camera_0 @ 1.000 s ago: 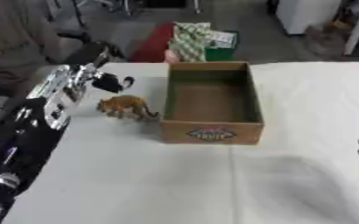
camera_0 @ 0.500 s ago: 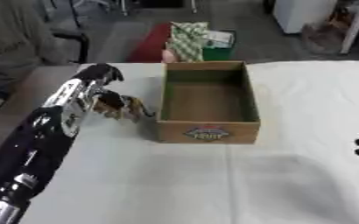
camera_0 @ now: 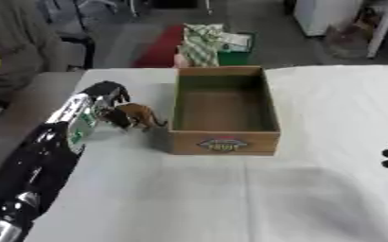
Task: Pick up objects on the table and place them in the box.
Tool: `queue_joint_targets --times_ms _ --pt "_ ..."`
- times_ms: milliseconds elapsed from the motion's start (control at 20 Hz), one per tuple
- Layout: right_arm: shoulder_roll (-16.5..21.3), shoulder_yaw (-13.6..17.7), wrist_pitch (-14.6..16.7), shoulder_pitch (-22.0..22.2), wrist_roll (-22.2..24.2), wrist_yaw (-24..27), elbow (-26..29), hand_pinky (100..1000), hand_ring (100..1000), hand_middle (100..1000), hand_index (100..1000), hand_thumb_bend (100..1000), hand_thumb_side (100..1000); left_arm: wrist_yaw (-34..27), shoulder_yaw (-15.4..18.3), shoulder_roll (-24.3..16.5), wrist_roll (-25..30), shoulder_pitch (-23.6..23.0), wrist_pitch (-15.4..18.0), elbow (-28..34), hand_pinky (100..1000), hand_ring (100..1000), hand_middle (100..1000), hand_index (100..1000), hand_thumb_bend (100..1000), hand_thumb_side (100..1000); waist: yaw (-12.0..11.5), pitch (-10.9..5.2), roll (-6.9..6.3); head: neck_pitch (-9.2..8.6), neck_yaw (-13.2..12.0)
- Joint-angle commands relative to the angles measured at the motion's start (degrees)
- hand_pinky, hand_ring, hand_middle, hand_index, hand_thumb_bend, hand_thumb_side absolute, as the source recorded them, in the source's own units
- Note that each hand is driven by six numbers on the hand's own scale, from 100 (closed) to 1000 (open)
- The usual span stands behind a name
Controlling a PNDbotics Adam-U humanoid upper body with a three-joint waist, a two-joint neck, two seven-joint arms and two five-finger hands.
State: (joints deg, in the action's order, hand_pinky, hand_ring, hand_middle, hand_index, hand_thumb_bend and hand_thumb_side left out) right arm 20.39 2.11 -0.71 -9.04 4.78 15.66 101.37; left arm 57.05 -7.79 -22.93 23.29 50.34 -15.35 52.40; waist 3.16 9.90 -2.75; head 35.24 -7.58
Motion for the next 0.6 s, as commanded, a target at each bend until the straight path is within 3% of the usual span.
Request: queue_joint_targets --times_ms 50,250,450,600 --pt "0.7 0.2 0.3 -0.4 0.2 -0.6 0.6 633 668 608 682 100 673 0.2 0.9 -0.6 -0.1 0.5 -0.4 -0.3 670 631 625 747 357 232 -0.1 -0.75 0.23 -0.09 0.1" --pt "0.7 0.2 0.2 -0.4 0.2 -0.6 0.5 633 668 608 682 100 674 -0.9 1.1 -0.4 -1.2 0.0 -0.6 -0.7 632 555 534 691 266 184 -0.2 -0.75 0.30 -0.17 0.1" --pt "0.6 0.3 0.3 -0.4 0.2 -0.6 0.5 632 669 608 682 100 673 -3.9 1.5 -0.4 -3.8 -0.3 -0.7 0.5 567 459 428 585 100 150 -0.2 -0.74 0.43 -0.30 0.1" --pt "0.7 0.3 0.3 -0.4 0.1 -0.6 0.5 632 669 608 682 100 675 -6.6 1.5 -0.8 -5.3 -0.4 -0.8 2.6 538 419 385 537 100 183 -0.3 -0.74 0.44 -0.24 0.0"
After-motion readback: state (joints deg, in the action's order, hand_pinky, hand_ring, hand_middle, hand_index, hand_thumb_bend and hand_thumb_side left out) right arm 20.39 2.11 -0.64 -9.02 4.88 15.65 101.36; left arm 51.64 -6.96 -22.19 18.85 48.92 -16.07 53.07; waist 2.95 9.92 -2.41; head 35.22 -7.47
